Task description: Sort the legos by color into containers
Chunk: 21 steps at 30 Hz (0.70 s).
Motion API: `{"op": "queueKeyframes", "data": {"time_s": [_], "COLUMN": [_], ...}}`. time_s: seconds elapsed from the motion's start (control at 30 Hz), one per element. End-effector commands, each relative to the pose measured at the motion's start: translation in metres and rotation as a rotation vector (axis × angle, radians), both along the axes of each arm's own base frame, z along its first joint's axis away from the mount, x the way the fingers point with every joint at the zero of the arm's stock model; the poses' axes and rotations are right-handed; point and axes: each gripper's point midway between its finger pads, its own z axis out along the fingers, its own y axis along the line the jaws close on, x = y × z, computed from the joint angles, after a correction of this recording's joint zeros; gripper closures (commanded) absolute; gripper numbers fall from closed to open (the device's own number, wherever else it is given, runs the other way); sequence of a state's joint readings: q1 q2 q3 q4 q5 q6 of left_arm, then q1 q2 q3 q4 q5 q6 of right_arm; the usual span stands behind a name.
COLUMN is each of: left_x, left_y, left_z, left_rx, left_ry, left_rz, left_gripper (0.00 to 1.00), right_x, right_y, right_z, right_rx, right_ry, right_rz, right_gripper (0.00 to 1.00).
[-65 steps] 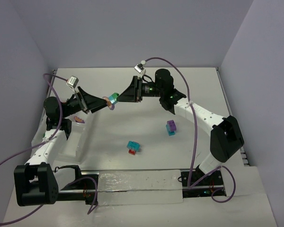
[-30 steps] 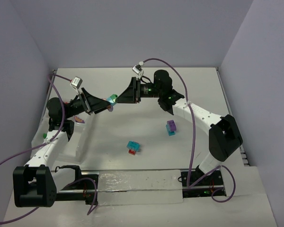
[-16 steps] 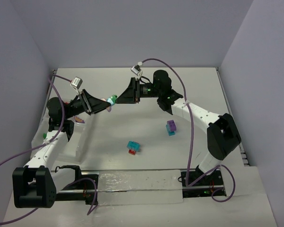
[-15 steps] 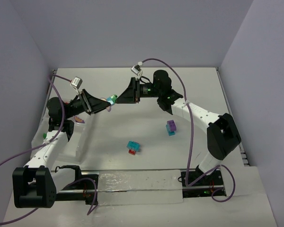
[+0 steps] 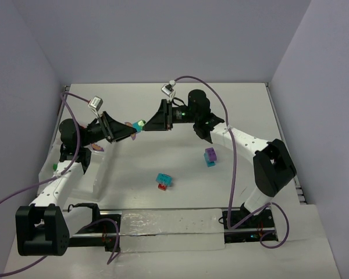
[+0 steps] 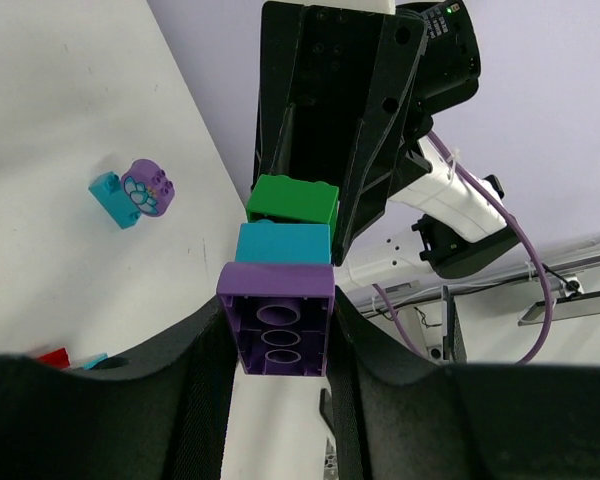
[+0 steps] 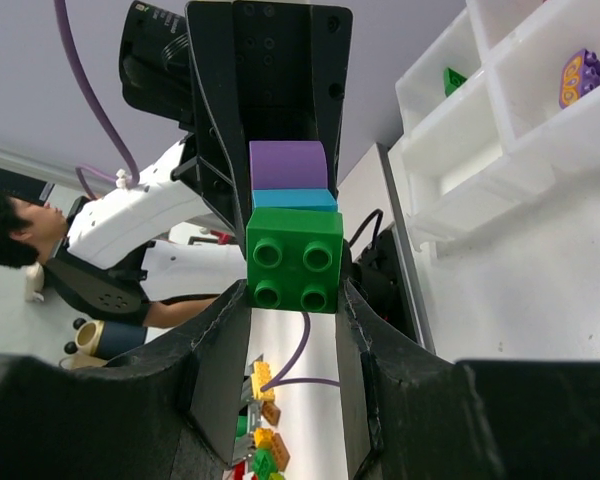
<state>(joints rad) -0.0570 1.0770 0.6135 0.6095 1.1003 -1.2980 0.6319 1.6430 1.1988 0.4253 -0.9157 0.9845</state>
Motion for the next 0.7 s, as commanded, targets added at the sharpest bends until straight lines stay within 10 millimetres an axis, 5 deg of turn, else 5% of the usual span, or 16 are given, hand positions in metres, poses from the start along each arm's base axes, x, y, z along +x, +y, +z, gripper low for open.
{"op": "queueKeyframes", "data": {"time_s": [0.0,0.33,0.53,0.67], "left_x": [-0.014,-0.009,-0.003,0.011], "left_y": [-0.002,0.003,0.021,0.043], "left_z": [0.018,-0.018,-0.048,-0.071], "left_rx": [0.019,0.139,0.233,0.339], "left_ry": [-0.13,-0.045,0.069,0.172], "left_rz": [-0.021,0.005,0.072,0.192], "left_gripper": [1.0,1.0,1.0,1.0], "right_x": [-0.008,0.016,0.038,0.049], "right_y": [0.0,-0.018,-0.049,-0.085], "right_z": [-0.009,-0.035,-0.073,-0.125], "right_rx": [-0.027,-0.24,-0.516,-0.753], "right_ry": [-0.014,-0.058,-0.093,-0.06], "right_rz": [-0.011,-0.19,-0.356,-0.479], "right_gripper": [0.8,0.81,0.81,0.82]}}
